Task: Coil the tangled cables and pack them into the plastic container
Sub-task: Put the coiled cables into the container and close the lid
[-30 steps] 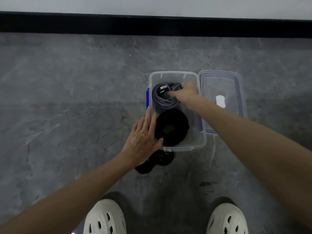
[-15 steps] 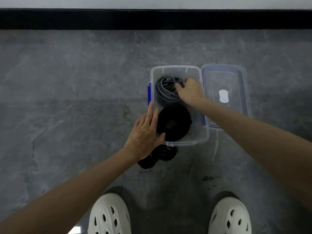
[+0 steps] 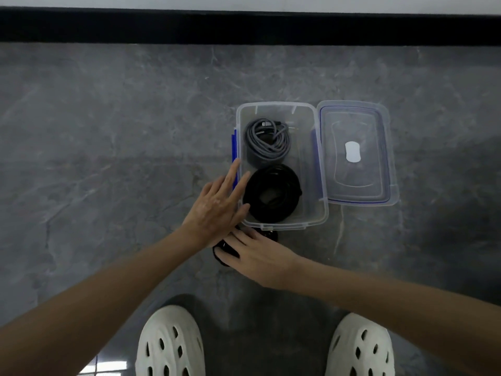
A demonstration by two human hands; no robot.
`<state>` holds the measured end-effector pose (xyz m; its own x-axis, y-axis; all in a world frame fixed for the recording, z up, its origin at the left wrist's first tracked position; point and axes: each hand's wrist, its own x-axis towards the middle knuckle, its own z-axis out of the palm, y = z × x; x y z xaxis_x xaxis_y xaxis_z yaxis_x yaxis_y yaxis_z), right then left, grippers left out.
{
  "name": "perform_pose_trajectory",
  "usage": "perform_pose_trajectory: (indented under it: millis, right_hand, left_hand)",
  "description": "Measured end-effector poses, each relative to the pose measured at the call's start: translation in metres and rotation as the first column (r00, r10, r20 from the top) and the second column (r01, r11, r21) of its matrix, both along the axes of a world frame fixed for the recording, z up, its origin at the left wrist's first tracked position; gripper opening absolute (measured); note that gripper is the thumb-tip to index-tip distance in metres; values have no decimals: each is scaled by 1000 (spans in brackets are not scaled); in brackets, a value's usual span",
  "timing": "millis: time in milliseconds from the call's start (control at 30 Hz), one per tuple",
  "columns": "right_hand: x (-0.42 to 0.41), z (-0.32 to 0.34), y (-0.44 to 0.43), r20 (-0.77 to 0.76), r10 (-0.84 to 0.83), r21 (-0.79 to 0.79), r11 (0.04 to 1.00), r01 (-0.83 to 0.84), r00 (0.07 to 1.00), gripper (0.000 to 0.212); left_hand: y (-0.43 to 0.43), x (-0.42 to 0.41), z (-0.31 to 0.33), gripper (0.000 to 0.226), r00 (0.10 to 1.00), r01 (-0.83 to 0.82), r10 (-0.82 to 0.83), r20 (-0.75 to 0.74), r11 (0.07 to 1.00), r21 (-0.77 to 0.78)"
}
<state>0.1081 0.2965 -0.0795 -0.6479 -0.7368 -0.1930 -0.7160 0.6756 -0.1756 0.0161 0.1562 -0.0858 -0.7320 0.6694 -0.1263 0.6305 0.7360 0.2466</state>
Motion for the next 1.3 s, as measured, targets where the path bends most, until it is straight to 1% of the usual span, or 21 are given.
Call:
perform_pose_trajectory:
  millis: [67, 133, 200, 267, 300, 367, 433, 467, 533, 600, 633, 667, 733, 833, 900, 1033, 1133, 1200, 1233, 1267, 1300]
  right_hand:
    - [-5, -14, -7, -28, -44, 85, 995, 46, 999, 52]
    - [-9, -22, -10, -44, -73, 124, 989, 78, 996, 53]
    - [-11, -25, -10, -36, -67, 134, 988, 71, 997, 53]
    - [-10, -20, -8, 3, -21, 143, 990, 21, 1000, 57]
    - [-8, -16, -7, 27, 6, 127, 992, -9, 1000, 59]
    - [-2, -2, -5, 69, 30, 51, 998, -33, 997, 55]
    - [4, 14, 2, 94, 26, -86, 996, -18, 995, 48]
    - [5, 22, 7, 111, 5, -164, 986, 14, 994, 53]
    - [5, 41, 19, 189, -113, -327, 929, 171, 975, 70]
    - [-4, 60, 32, 321, -268, -440, 807, 394, 908, 76]
    - [-11, 67, 39, 355, -335, -470, 743, 476, 873, 76]
    - [-21, 72, 45, 348, -395, -494, 694, 524, 850, 75]
    - [-43, 75, 56, 276, -523, -514, 629, 584, 806, 74]
    - [-81, 63, 62, 215, -699, -440, 554, 707, 682, 73]
    - [-104, 44, 61, 202, -741, -339, 560, 756, 640, 75]
    - [-126, 11, 52, 194, -761, -203, 586, 785, 619, 78]
    - [-121, 4, 48, 185, -680, -178, 687, 705, 709, 87]
    - [-118, 10, 48, 163, -615, -109, 766, 633, 772, 96]
    - [-115, 16, 49, 142, -607, -74, 781, 620, 782, 98]
    - [-112, 23, 51, 107, -610, -76, 782, 618, 785, 94]
    - [-107, 32, 52, 57, -604, -129, 785, 606, 795, 85]
  left_hand:
    - [-3, -4, 0, 66, 1000, 21, -21, -3, 1000, -23]
    - [-6, -7, 2, 66, 1000, 29, -29, 4, 999, -41]
    - [-5, -8, 3, 66, 1000, 28, -27, 9, 999, -47]
    - [-4, -7, 5, 66, 1000, 21, -20, 20, 999, -42]
    - [-4, -6, 6, 66, 999, 17, -15, 31, 999, -36]
    - [-3, -6, 8, 66, 999, 13, -12, 50, 1000, -27]
    - [-3, -6, 9, 67, 998, 14, -12, 58, 1000, -26]
    - [-2, -7, 9, 67, 998, 13, -11, 61, 1000, -27]
    - [-2, -7, 11, 68, 998, 8, -6, 66, 1000, -26]
    - [-3, -7, 11, 67, 997, 10, -8, 79, 1000, -20]
    - [-3, -6, 11, 67, 996, 14, -13, 90, 1000, -13]
    - [-3, -6, 11, 68, 995, 17, -17, 97, 1000, 0]
    - [-3, -6, 11, 69, 995, 13, -15, 104, 1000, 17]
    - [-3, -5, 10, 70, 994, 1, -3, 110, 1000, 18]
    - [-3, -4, 9, 71, 994, -8, 5, 112, 1000, 30]
    - [-2, -4, 8, 76, 993, -41, 34, 117, 997, 58]
    - [-1, -2, 8, 75, 994, -35, 32, 108, 999, 22]
    - [-1, -2, 8, 74, 994, -37, 37, 102, 999, -2]
    - [-1, -2, 9, 74, 995, -36, 37, 97, 999, -10]
    - [-1, -2, 9, 74, 995, -33, 34, 91, 999, -12]
    - [-1, -2, 9, 74, 996, -31, 31, 87, 1000, -7]
